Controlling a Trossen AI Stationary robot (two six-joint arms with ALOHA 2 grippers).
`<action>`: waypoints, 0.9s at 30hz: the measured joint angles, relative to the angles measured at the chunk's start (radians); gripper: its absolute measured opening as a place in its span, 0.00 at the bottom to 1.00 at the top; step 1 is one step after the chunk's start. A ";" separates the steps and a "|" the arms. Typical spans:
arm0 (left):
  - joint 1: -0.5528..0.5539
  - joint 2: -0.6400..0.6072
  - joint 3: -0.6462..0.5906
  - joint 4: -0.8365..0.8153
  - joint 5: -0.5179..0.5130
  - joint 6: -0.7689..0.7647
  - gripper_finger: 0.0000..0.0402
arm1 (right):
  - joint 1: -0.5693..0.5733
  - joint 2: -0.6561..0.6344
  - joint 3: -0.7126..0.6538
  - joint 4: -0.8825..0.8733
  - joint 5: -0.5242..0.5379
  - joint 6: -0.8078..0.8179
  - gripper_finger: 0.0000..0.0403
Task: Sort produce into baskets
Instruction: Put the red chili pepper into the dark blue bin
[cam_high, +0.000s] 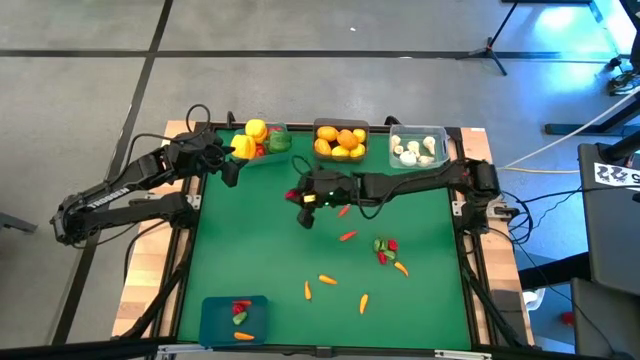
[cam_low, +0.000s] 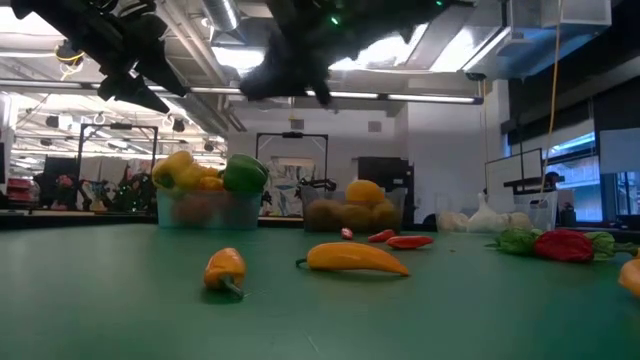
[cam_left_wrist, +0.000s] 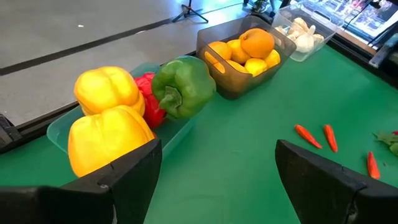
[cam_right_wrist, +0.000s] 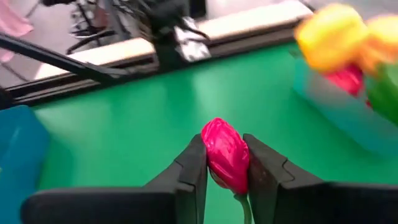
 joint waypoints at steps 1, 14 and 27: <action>0.000 0.000 0.000 0.000 0.000 0.006 0.77 | 0.009 0.015 0.025 0.005 -0.005 -0.021 0.19; 0.001 0.000 0.000 -0.004 -0.017 0.032 0.77 | 0.147 0.354 0.400 0.064 -0.288 -0.142 0.19; 0.001 0.001 0.000 -0.031 -0.043 0.033 0.77 | 0.261 0.558 0.622 0.143 -0.456 -0.253 0.20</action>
